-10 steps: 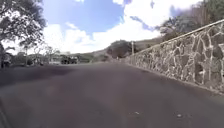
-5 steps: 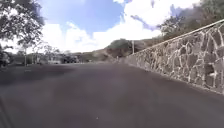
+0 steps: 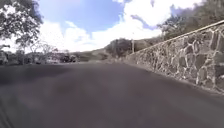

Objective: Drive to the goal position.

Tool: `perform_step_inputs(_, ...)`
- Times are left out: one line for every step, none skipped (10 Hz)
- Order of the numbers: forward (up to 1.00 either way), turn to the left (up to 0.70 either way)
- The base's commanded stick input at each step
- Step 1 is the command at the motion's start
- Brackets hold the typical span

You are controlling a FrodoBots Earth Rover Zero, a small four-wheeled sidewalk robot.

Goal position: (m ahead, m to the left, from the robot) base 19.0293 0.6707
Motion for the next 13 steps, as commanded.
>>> perform_step_inputs(0.7,0.0)
perform_step_inputs(0.7,0.0)
perform_step_inputs(0.7,0.0)
perform_step_inputs(0.7,0.0)
perform_step_inputs(0.7,0.0)
perform_step_inputs(0.7,0.0)
perform_step_inputs(0.7,0.0)
perform_step_inputs(0.7,0.0)
perform_step_inputs(0.7,0.0)
perform_step_inputs(0.7,0.0)
perform_step_inputs(0.7,0.0)
perform_step_inputs(0.7,0.0)
perform_step_inputs(0.7,0.0)
